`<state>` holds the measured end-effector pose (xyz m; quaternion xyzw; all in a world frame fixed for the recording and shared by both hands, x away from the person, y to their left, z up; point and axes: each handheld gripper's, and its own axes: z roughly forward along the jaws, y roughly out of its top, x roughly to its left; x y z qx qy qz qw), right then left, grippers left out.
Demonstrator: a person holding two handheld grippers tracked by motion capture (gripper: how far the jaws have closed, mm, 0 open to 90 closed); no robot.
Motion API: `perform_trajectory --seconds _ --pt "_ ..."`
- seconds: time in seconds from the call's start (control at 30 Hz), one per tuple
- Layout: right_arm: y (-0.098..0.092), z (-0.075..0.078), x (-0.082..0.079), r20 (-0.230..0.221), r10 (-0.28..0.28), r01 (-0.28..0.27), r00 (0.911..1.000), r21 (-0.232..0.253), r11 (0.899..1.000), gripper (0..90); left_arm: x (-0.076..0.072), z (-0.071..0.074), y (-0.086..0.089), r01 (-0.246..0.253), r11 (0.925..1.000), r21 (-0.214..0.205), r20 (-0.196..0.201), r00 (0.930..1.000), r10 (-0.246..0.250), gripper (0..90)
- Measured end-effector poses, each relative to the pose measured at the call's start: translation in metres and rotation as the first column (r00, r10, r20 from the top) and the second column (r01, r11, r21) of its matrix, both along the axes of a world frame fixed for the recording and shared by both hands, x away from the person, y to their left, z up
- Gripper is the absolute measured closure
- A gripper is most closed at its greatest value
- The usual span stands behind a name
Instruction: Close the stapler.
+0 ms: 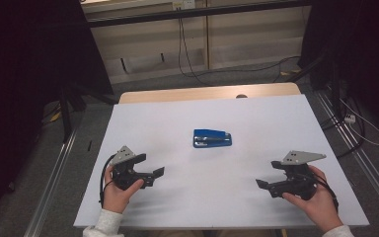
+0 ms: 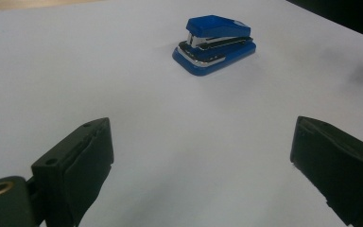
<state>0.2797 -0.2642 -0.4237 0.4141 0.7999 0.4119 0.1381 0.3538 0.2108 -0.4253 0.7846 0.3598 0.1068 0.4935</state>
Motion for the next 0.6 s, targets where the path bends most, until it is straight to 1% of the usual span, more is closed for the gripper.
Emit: perform_trajectory --seconds 0.13,0.33,0.4,0.57,0.6 --pt "-0.001 0.001 -0.002 0.004 0.003 -0.003 1.0000 -0.004 1.000 13.3 -0.004 0.000 0.006 0.000 1.0000 0.006 0.000 1.0000 -0.001 6.9" --pt "-0.001 0.000 -0.002 0.003 0.008 -0.008 1.0000 -0.009 1.000 13.3 -0.009 -0.001 0.013 -0.003 1.0000 0.005 0.000 1.0000 0.003 6.9" --pt "-0.001 0.000 -0.002 0.005 0.012 -0.012 0.9999 -0.011 1.000 13.3 -0.011 -0.002 0.015 -0.002 0.9999 0.012 0.001 1.0000 0.002 6.9" --pt "-0.001 -0.001 0.001 0.008 0.018 -0.017 0.9998 -0.017 1.000 13.4 -0.012 -0.003 0.018 -0.004 0.9997 0.025 -0.003 1.0000 0.004 6.9" --pt "-0.001 -0.001 0.001 0.006 0.018 -0.018 0.9998 -0.018 1.000 13.4 -0.011 -0.004 0.018 -0.005 0.9998 0.021 -0.005 1.0000 0.005 6.9"
